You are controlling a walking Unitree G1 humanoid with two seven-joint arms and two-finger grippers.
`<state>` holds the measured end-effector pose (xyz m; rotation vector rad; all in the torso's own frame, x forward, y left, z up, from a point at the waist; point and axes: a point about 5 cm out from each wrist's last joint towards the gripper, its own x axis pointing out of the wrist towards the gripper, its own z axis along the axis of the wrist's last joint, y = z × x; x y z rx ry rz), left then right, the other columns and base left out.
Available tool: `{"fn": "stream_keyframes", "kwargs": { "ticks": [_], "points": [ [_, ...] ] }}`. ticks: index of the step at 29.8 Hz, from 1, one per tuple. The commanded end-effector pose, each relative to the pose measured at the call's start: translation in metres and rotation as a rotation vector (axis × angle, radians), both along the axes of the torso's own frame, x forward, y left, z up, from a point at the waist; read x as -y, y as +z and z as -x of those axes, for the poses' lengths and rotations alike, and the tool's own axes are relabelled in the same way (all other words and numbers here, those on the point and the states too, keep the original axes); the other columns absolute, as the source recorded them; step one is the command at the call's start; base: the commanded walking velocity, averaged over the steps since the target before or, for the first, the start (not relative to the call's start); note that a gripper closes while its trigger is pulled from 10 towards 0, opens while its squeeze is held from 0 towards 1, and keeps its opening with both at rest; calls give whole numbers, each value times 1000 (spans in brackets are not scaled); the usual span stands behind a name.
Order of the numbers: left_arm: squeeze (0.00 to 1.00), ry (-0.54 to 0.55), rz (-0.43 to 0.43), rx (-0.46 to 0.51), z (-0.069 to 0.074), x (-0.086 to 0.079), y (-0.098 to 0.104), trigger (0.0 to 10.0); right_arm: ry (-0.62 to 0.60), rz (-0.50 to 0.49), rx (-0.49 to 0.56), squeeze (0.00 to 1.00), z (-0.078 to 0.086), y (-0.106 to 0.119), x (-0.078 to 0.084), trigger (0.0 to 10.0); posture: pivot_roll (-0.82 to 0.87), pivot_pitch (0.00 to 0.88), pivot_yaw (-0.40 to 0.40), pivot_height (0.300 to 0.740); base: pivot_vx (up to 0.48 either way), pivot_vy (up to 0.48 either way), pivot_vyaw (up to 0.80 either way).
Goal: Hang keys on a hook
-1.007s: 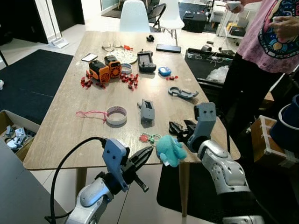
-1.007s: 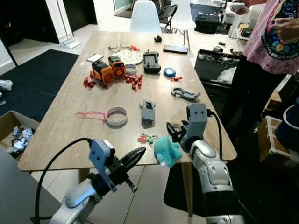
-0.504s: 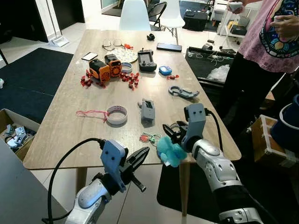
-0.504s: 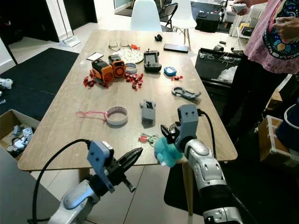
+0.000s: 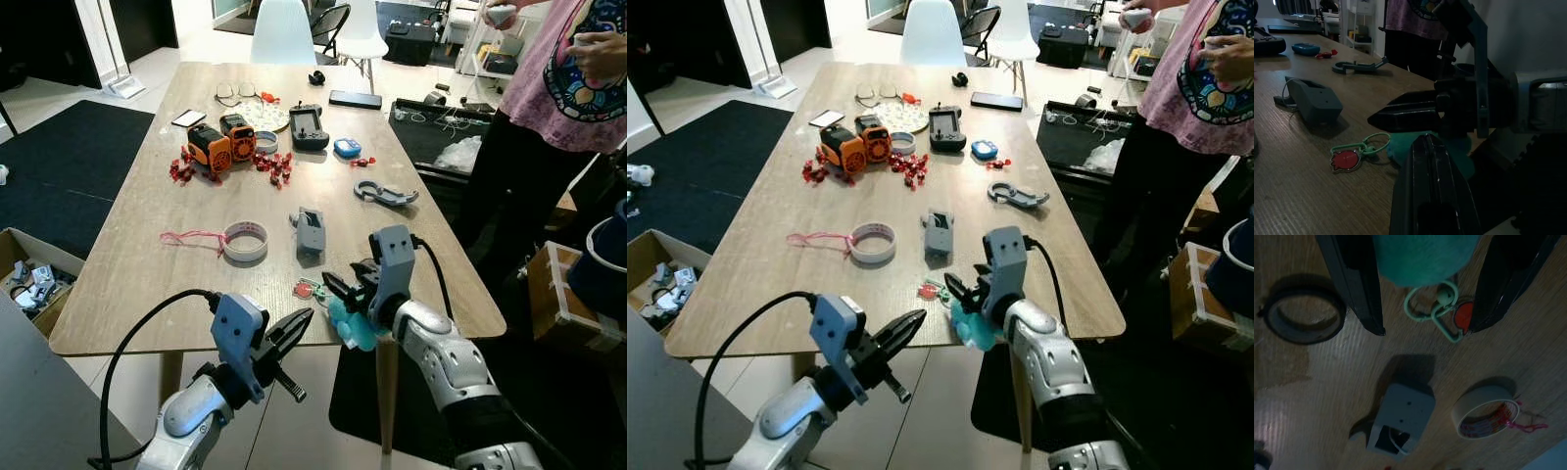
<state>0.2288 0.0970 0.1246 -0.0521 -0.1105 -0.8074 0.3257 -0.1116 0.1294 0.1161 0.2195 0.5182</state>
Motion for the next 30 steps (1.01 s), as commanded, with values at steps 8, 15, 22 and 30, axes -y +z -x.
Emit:
{"fn": "stream_keyframes", "kwargs": {
  "ticks": [8, 15, 22, 30],
  "points": [
    [0, -5, -20, -12, 0, 0, -1, 10000, 0, -28, -32, 0, 17, -4, 3, 10000, 67, 68, -51, 740, 0, 0, 0],
    [0, 14, -22, -14, -4, 0, -1, 10000, -36, -51, -40, 0, 20, -3, 5, 10000, 61, 62, -49, 740, 0, 0, 0],
    [0, 23, -17, -15, -5, -1, -1, 10000, -76, -51, -47, 643, 19, -1, 10, 10000, 62, 58, -49, 740, 0, 0, 0],
    [0, 20, -11, -24, -4, 0, -2, 10000, -79, -43, -115, 0, 22, -8, 8, 10000, 63, 45, -49, 740, 0, 0, 0]
  ]
}}
